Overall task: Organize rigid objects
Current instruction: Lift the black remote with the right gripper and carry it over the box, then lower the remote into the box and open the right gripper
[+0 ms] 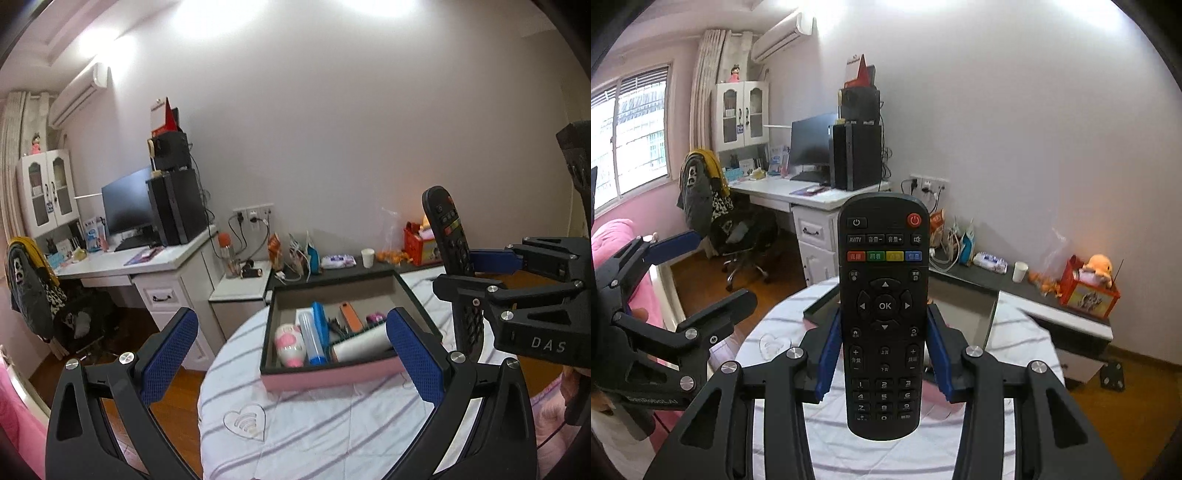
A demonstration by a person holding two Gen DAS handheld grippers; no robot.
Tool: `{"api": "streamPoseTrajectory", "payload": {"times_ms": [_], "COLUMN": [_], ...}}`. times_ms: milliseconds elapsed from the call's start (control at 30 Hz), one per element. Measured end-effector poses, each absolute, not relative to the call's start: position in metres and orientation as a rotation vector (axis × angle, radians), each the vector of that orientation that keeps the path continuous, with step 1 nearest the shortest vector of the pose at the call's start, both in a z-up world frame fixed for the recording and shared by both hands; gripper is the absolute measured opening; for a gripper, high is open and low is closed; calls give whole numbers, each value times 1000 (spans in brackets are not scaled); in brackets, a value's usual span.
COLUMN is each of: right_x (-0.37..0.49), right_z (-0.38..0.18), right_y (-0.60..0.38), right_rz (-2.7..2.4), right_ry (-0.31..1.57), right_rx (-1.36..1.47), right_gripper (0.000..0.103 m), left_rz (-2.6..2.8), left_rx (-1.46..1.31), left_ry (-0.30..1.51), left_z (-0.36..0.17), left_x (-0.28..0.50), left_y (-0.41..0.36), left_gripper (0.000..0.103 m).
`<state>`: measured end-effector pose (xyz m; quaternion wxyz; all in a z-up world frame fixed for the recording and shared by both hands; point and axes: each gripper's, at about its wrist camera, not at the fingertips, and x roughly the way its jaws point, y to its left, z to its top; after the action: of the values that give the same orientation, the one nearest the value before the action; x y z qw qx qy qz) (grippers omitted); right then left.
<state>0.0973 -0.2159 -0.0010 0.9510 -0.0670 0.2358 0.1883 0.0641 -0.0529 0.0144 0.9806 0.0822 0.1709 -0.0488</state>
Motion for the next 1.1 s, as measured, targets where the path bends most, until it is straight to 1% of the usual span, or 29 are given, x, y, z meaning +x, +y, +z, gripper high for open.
{"api": "streamPoseTrajectory", "payload": {"times_ms": [400,667,833,1100], "right_x": [122,160,198,261], "right_z": [8,1,-19,-84], "right_y": [-211,-216,-224,-246], "right_rz": [384,372,361,315], "right_ry": [477,509,571,743], "right_rx": [-161,-162,-150,-88], "right_gripper": [44,44,44,44], "left_rz": [-78,-83,-91,-87], "left_rx": [168,188,199,214], "left_ry": [326,351,403,520], "left_z": [24,15,-3,-46], "left_x": [90,129,164,218], "left_y": [-55,-65,-72,-81], "left_gripper": [103,103,103,103]}}
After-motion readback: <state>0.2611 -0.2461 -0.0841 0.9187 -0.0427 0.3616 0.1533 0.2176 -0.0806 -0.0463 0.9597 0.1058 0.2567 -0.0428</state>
